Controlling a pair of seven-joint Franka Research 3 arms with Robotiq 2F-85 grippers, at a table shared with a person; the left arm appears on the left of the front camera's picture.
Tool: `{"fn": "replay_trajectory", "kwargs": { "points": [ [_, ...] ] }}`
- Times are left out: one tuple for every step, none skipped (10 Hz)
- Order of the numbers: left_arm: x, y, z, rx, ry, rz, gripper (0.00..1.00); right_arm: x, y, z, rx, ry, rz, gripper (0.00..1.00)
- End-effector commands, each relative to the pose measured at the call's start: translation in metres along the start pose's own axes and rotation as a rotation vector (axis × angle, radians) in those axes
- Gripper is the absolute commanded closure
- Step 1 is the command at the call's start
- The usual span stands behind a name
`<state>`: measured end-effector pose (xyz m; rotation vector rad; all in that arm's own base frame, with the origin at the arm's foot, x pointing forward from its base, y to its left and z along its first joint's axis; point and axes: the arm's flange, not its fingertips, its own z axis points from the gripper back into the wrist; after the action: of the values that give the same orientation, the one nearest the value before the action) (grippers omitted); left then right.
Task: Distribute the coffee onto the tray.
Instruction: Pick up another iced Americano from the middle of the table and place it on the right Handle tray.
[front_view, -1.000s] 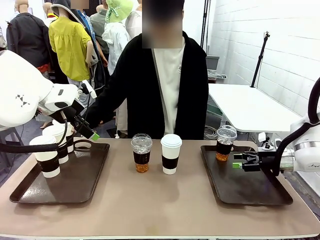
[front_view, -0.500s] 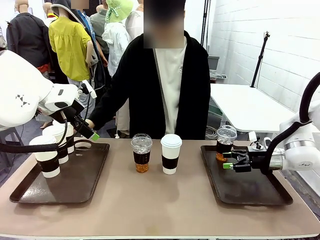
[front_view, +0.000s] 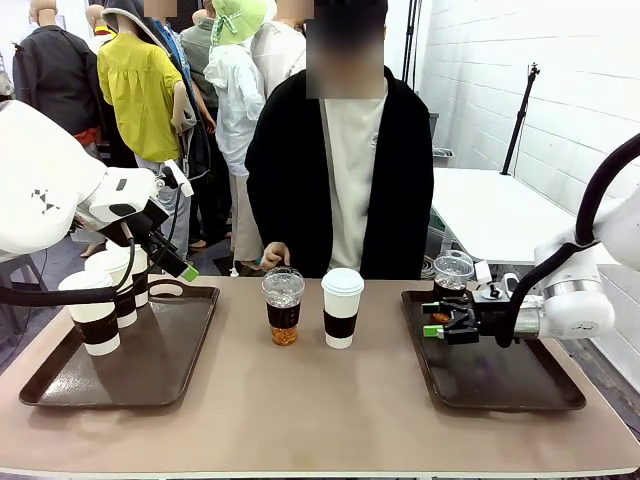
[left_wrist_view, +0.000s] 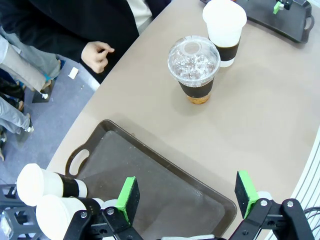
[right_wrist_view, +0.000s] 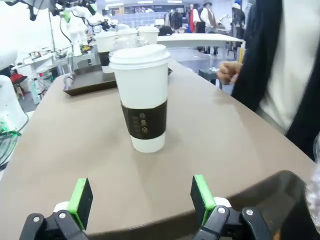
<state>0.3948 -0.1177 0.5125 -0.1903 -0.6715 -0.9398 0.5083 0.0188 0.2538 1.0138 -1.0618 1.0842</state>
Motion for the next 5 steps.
{"fn": "replay_trajectory", "kwargs": {
  "points": [
    [-0.002, 0.001, -0.001, -0.015, -0.007, 0.008, 0.0, -0.006, -0.002, -0.012, 0.063, -0.014, 0.027, 0.0],
    [-0.002, 0.001, -0.001, -0.015, -0.007, 0.008, 0.0, -0.007, -0.005, -0.017, 0.079, -0.02, 0.041, 0.0],
    [-0.002, 0.001, -0.001, -0.015, -0.007, 0.008, 0.0, -0.008, -0.007, -0.02, 0.122, -0.032, 0.055, 0.0],
    [-0.002, 0.001, -0.001, -0.015, -0.007, 0.008, 0.0, -0.008, -0.01, -0.023, 0.138, -0.039, 0.064, 0.0],
    [-0.002, 0.001, -0.001, -0.015, -0.007, 0.008, 0.0, -0.008, -0.012, -0.024, 0.135, -0.04, 0.073, 0.0]
  ]
}}
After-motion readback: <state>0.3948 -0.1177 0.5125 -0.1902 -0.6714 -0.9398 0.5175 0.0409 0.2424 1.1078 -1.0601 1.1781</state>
